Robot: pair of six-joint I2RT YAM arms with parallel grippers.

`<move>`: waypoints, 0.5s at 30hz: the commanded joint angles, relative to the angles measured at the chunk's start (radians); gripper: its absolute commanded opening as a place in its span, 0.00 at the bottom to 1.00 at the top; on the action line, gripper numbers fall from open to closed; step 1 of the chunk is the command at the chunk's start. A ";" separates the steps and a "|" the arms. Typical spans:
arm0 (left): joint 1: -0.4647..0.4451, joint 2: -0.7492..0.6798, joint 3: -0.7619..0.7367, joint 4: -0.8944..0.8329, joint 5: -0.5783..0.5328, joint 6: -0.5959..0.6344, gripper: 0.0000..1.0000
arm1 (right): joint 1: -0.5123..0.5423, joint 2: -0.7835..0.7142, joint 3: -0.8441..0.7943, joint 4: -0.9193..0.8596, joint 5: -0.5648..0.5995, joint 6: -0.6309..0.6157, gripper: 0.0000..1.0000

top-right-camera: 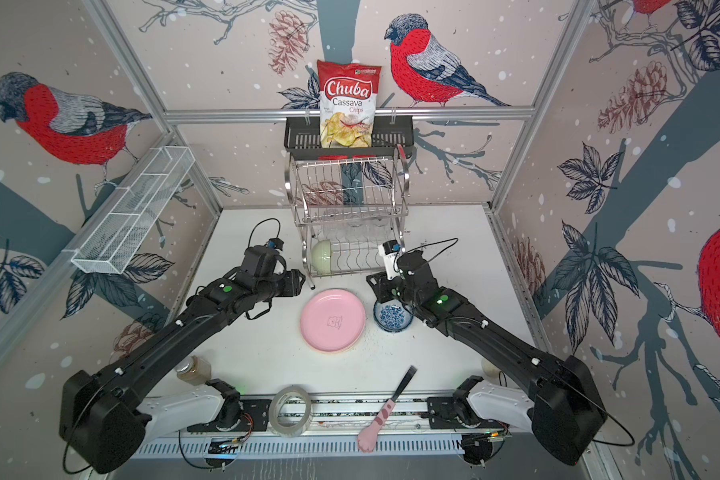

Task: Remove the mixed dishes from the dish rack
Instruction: 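Raise the right gripper back toward the pale green bowl in the rack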

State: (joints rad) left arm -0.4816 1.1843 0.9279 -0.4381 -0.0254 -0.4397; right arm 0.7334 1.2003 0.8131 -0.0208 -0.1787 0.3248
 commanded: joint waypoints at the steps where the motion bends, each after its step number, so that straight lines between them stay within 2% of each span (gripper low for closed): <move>1: 0.006 0.021 0.010 0.101 0.006 -0.009 0.60 | 0.035 0.048 0.016 0.191 -0.043 -0.070 0.28; 6: 0.008 0.080 0.041 0.132 -0.020 -0.008 0.59 | 0.036 0.196 0.056 0.330 -0.072 -0.065 0.33; 15: 0.014 0.171 0.065 0.165 -0.073 -0.019 0.53 | 0.000 0.425 0.141 0.534 -0.215 -0.011 0.38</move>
State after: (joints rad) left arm -0.4713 1.3445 0.9836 -0.3225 -0.0631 -0.4450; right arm 0.7406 1.5848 0.9295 0.3874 -0.3279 0.2886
